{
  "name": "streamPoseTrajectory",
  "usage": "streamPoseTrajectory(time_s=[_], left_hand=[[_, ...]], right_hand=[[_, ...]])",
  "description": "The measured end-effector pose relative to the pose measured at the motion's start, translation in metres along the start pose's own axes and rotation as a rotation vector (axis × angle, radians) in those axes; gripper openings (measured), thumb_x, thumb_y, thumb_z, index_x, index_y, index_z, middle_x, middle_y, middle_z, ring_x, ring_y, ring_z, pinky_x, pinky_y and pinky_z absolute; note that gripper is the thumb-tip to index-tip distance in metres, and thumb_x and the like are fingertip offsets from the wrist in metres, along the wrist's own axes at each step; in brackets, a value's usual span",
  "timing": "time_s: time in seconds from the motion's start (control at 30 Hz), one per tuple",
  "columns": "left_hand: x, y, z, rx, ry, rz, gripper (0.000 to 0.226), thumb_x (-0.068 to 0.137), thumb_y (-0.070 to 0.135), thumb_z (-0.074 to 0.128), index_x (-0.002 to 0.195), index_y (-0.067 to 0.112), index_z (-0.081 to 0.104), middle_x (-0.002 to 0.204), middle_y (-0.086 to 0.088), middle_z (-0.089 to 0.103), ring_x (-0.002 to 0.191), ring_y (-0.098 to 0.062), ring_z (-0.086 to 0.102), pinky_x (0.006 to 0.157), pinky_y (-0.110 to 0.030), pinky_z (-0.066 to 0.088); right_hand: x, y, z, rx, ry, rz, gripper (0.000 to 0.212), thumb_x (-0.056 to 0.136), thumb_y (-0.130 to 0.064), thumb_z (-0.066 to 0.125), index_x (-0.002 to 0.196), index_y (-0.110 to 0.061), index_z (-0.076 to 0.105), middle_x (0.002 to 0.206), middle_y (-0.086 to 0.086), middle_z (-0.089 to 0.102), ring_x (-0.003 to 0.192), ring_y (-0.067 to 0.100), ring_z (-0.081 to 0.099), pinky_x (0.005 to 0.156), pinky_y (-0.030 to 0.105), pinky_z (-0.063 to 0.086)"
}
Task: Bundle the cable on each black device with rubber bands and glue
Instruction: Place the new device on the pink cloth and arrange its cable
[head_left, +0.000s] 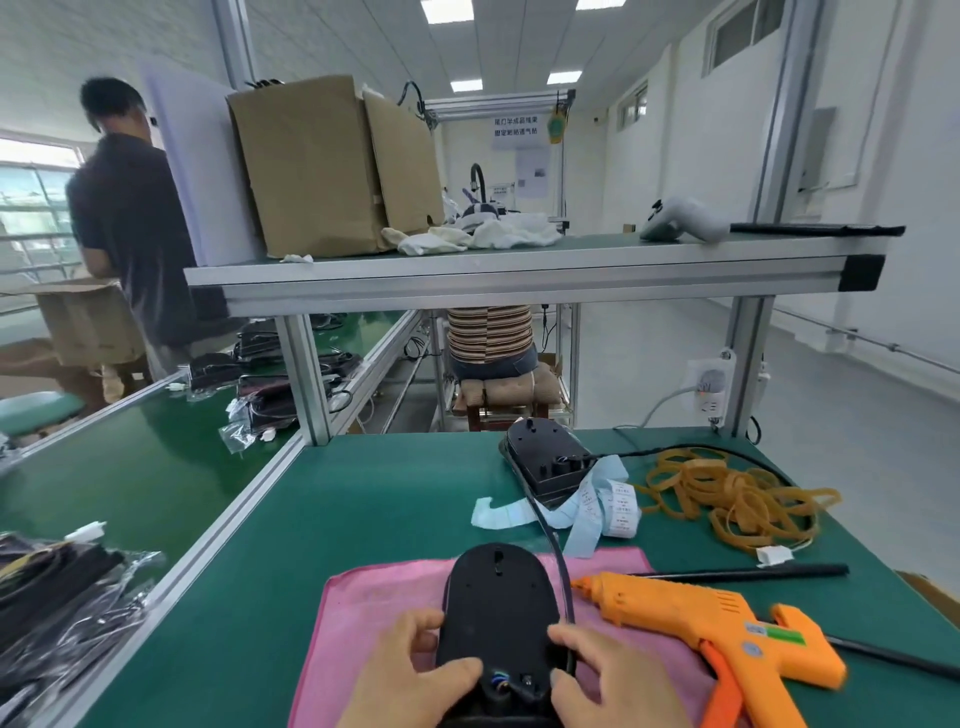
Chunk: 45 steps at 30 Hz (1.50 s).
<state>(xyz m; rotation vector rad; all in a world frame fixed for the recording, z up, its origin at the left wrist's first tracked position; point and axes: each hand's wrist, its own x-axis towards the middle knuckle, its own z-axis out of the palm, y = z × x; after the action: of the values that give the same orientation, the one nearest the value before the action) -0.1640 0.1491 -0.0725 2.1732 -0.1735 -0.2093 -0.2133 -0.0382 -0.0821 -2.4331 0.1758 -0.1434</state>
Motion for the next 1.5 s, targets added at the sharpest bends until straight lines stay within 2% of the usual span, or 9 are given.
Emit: streamPoseTrajectory(time_s=[0.2, 0.37, 0.57, 0.67, 0.9, 1.1, 1.27, 1.43, 1.5], left_hand=[[-0.001, 0.002, -0.008, 0.178, -0.040, 0.130, 0.022, 0.080, 0.025, 0.070, 0.094, 0.010, 0.064, 0.105, 0.011, 0.071, 0.080, 0.000, 0.066, 0.083, -0.019, 0.053], [0.004, -0.008, -0.006, 0.192, -0.037, 0.119, 0.023, 0.083, 0.033, 0.070, 0.096, 0.016, 0.064, 0.072, 0.015, 0.064, 0.061, 0.013, 0.057, 0.068, -0.006, 0.043], [0.008, -0.014, -0.006, 0.148, -0.039, 0.073, 0.024, 0.083, 0.035, 0.073, 0.102, 0.028, 0.061, 0.086, 0.011, 0.068, 0.074, 0.010, 0.062, 0.070, -0.004, 0.042], [0.009, -0.017, -0.006, 0.178, -0.040, 0.107, 0.023, 0.082, 0.037, 0.072, 0.101, 0.029, 0.062, 0.080, 0.015, 0.064, 0.065, 0.015, 0.056, 0.069, -0.004, 0.042], [0.014, -0.024, -0.003, 0.160, -0.078, 0.142, 0.019, 0.082, 0.028, 0.071, 0.100, 0.026, 0.064, 0.079, 0.009, 0.060, 0.064, 0.001, 0.049, 0.069, -0.012, 0.044], [0.016, -0.021, 0.001, 0.190, -0.072, 0.139, 0.021, 0.079, 0.032, 0.070, 0.099, 0.032, 0.063, 0.087, 0.009, 0.069, 0.066, 0.003, 0.055, 0.068, -0.008, 0.043], [0.013, -0.018, -0.001, 0.194, -0.080, 0.114, 0.027, 0.079, 0.034, 0.069, 0.105, 0.033, 0.062, 0.088, 0.014, 0.069, 0.071, 0.004, 0.059, 0.068, -0.006, 0.042], [0.012, -0.014, -0.003, 0.200, -0.122, 0.131, 0.029, 0.073, 0.040, 0.065, 0.101, 0.031, 0.068, 0.078, 0.013, 0.067, 0.063, 0.002, 0.053, 0.072, -0.012, 0.046], [0.013, -0.015, -0.005, 0.228, -0.154, 0.137, 0.040, 0.066, 0.050, 0.059, 0.099, 0.029, 0.069, 0.074, 0.014, 0.062, 0.062, 0.001, 0.050, 0.073, -0.014, 0.045]], right_hand=[[0.004, -0.005, -0.006, -0.050, -0.024, 0.001, 0.048, 0.090, -0.042, 0.055, 0.136, -0.047, 0.043, 0.127, -0.024, 0.057, 0.103, -0.007, 0.055, 0.094, 0.010, 0.036], [0.029, -0.002, -0.008, 0.191, -0.015, 0.055, 0.043, 0.086, -0.020, 0.064, 0.125, -0.035, 0.055, 0.081, -0.016, 0.066, 0.074, -0.004, 0.061, 0.071, 0.011, 0.045], [0.072, -0.020, -0.013, 0.204, -0.155, 0.062, 0.017, 0.085, -0.016, 0.065, 0.100, -0.021, 0.070, 0.053, -0.011, 0.065, 0.062, -0.004, 0.065, 0.060, 0.013, 0.046], [0.082, -0.027, -0.012, 0.204, -0.193, 0.097, 0.011, 0.079, -0.008, 0.061, 0.080, -0.010, 0.072, 0.058, -0.002, 0.069, 0.050, 0.002, 0.059, 0.059, 0.021, 0.050], [0.084, -0.040, -0.015, 0.570, -0.231, 0.111, 0.008, 0.087, 0.000, 0.061, 0.083, -0.005, 0.065, 0.059, 0.008, 0.067, 0.042, 0.005, 0.054, 0.043, 0.016, 0.044], [0.088, -0.030, 0.004, 0.364, -0.131, 0.171, 0.017, 0.084, 0.001, 0.057, 0.071, -0.009, 0.060, 0.060, 0.009, 0.067, 0.044, 0.010, 0.057, 0.050, 0.025, 0.054], [0.092, -0.034, -0.002, 0.042, -0.120, 0.114, 0.012, 0.077, -0.003, 0.057, 0.077, -0.008, 0.067, 0.088, 0.022, 0.073, 0.071, 0.030, 0.069, 0.074, 0.043, 0.060], [0.100, -0.031, -0.003, -0.053, -0.148, 0.070, 0.022, 0.079, 0.000, 0.059, 0.064, -0.015, 0.057, 0.088, 0.021, 0.070, 0.094, 0.035, 0.068, 0.083, 0.043, 0.058], [0.100, -0.027, 0.003, -0.066, -0.124, 0.031, 0.011, 0.084, -0.007, 0.061, 0.081, -0.014, 0.070, 0.090, 0.010, 0.072, 0.092, 0.028, 0.066, 0.084, 0.037, 0.055]])
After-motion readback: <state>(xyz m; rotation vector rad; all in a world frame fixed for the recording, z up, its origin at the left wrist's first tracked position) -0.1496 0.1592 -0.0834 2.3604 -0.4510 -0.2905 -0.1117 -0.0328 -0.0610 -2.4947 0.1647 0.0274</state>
